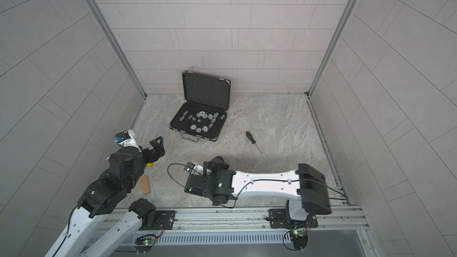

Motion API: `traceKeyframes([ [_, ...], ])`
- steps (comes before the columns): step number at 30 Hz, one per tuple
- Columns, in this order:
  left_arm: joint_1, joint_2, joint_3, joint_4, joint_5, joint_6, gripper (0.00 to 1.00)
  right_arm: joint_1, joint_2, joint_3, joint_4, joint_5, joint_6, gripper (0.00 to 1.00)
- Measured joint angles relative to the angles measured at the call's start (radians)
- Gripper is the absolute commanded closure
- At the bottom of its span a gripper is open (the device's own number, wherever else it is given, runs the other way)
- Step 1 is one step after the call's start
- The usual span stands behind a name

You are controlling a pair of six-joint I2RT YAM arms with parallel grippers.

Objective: Remove the battery from the alarm
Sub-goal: Adjust the alarm at the center of the board, then remove the cover from the alarm.

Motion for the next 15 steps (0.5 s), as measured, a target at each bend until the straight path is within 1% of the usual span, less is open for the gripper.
traceKeyframes([
  [2, 0.0, -0.003, -0.032, 0.052, 0.11, 0.003, 0.0, -0.136, -0.18, -0.08, 0.078, -0.1, 0.0, 0.08],
  [3, 0.0, -0.002, -0.056, 0.087, 0.168, 0.0, 0.0, -0.242, -0.267, -0.136, 0.131, -0.149, -0.004, 0.08],
  [4, 0.0, 0.005, -0.083, 0.117, 0.232, -0.008, 0.0, -0.348, -0.336, -0.192, 0.184, -0.193, -0.008, 0.06],
  [6, 0.0, 0.035, -0.146, 0.187, 0.345, -0.037, 0.0, -0.566, -0.426, -0.31, 0.267, -0.304, -0.011, 0.05],
  [7, 0.0, 0.064, -0.177, 0.221, 0.404, -0.056, 0.0, -0.658, -0.439, -0.345, 0.28, -0.368, -0.011, 0.05],
  [9, 0.0, 0.14, -0.229, 0.288, 0.508, -0.09, 0.0, -0.817, -0.378, -0.359, 0.285, -0.531, -0.007, 0.14],
  [10, -0.002, 0.175, -0.246, 0.311, 0.552, -0.105, 0.0, -0.88, -0.315, -0.341, 0.282, -0.632, -0.002, 0.22],
  [11, -0.005, 0.22, -0.259, 0.332, 0.598, -0.121, 0.01, -0.925, -0.237, -0.313, 0.273, -0.73, 0.003, 0.28],
  [12, -0.013, 0.262, -0.266, 0.344, 0.631, -0.132, 0.01, -0.948, -0.157, -0.288, 0.269, -0.816, 0.003, 0.34],
  [13, -0.022, 0.307, -0.267, 0.351, 0.665, -0.141, 0.04, -0.957, -0.073, -0.267, 0.27, -0.906, 0.01, 0.37],
  [15, -0.045, 0.381, -0.266, 0.367, 0.724, -0.149, 0.09, -0.935, 0.042, -0.258, 0.271, -1.038, 0.024, 0.38],
])
